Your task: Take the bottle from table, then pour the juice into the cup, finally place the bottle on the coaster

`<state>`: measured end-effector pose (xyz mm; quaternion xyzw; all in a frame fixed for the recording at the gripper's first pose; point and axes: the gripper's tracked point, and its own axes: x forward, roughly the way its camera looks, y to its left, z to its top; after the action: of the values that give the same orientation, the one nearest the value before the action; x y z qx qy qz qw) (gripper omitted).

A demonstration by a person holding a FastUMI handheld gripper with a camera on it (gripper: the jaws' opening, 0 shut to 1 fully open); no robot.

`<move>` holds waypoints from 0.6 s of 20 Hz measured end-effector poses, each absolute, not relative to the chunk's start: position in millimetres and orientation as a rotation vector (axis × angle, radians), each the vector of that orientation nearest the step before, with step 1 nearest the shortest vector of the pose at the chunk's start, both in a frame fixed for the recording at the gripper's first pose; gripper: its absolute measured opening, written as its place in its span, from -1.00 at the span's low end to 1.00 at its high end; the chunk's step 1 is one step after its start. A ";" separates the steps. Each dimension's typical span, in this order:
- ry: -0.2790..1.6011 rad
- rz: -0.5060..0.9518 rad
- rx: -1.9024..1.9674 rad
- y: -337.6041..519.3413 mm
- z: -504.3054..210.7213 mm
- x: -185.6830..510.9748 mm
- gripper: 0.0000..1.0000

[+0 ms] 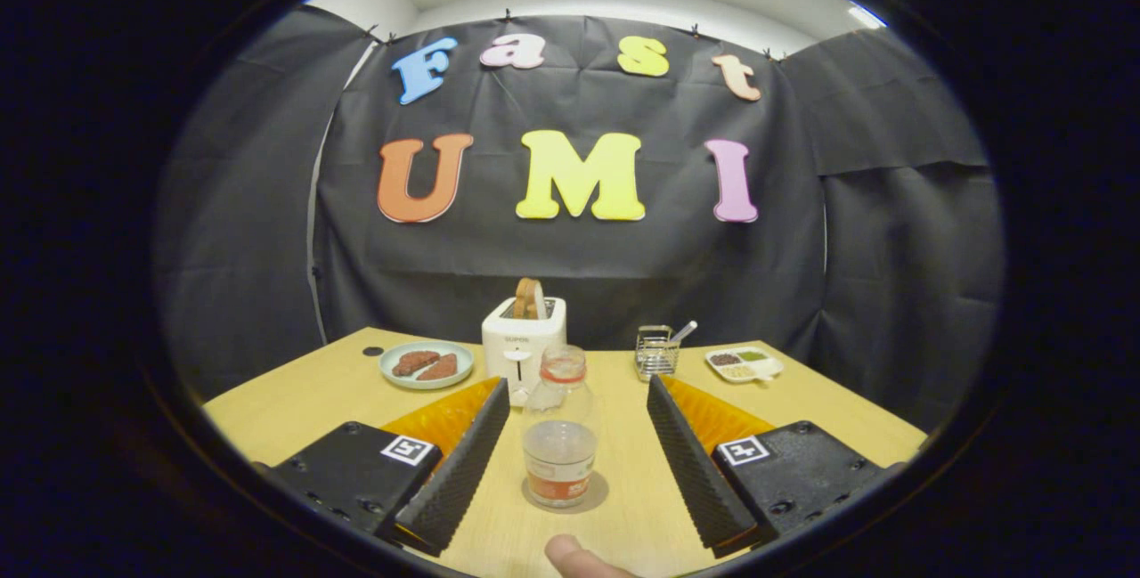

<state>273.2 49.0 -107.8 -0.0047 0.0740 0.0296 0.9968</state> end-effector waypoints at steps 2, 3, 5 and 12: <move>0.118 0.033 -0.041 38.4 -74.8 258.9 1.00; 0.099 0.020 -0.046 34.2 -56.6 250.6 1.00; 0.079 0.016 -0.029 32.3 -26.3 234.2 1.00; 0.051 0.027 0.022 30.6 71.1 171.7 1.00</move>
<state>171.7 30.6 71.1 0.0112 0.0253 0.0137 0.9995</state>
